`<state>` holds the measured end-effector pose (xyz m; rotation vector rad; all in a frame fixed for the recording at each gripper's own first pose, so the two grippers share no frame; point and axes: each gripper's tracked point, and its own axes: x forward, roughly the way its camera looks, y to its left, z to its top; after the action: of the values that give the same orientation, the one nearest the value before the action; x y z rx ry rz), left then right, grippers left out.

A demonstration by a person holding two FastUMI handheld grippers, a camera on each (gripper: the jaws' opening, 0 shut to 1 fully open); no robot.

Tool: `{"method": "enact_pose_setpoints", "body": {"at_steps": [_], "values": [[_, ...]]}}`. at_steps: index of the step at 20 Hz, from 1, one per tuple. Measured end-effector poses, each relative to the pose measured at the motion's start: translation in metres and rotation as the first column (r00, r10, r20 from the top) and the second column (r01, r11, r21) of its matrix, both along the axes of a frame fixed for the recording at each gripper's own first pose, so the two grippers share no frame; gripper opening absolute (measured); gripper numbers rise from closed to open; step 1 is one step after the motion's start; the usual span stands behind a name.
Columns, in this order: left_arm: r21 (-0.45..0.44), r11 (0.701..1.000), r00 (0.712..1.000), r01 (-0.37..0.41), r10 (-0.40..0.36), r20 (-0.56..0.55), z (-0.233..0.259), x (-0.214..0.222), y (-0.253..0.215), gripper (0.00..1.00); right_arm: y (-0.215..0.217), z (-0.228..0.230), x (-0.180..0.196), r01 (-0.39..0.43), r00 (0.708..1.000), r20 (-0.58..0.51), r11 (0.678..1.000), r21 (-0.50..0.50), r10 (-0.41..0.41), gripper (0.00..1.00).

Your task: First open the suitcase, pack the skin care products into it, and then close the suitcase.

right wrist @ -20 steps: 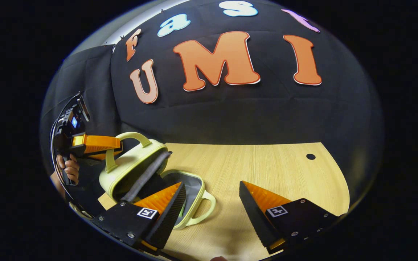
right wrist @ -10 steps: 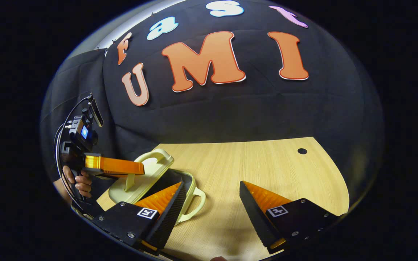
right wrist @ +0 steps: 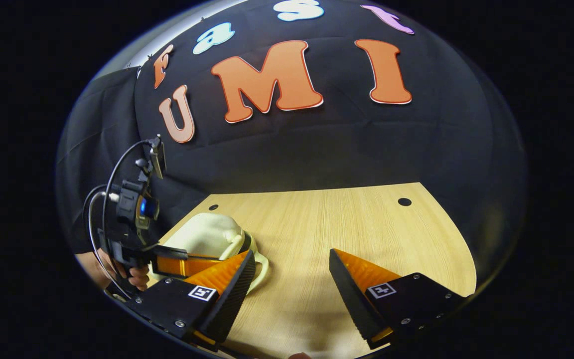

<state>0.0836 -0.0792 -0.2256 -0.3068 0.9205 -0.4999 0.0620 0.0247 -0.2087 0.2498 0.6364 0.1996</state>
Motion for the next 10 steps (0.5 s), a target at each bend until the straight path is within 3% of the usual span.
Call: {"method": "enact_pose_setpoints", "body": {"at_steps": [3, 6, 9, 10], "values": [[0.121, 0.990, 0.998, 0.066, -0.068, 0.008, -0.020, -0.007, -0.009, 0.15, -0.010, -0.001, -0.002, 0.016, 1.000, 0.003, 1.000, 0.001, -0.016, 0.94], [0.187, 0.979, 0.995, 0.082, -0.090, 0.032, -0.018, -0.009, -0.009, 0.18, -0.018, 0.002, 0.000, 0.034, 0.999, 0.011, 0.999, -0.003, -0.034, 0.95], [0.162, 0.984, 0.990, 0.074, -0.092, 0.111, 0.011, -0.005, -0.017, 0.16, -0.021, 0.012, 0.004, 0.039, 0.998, 0.047, 0.999, -0.009, -0.038, 0.94], [0.149, 0.988, 0.987, 0.049, -0.071, 0.144, 0.023, -0.002, -0.016, 0.23, -0.023, 0.019, 0.006, 0.037, 0.997, 0.068, 0.999, -0.024, -0.035, 0.94]]}}
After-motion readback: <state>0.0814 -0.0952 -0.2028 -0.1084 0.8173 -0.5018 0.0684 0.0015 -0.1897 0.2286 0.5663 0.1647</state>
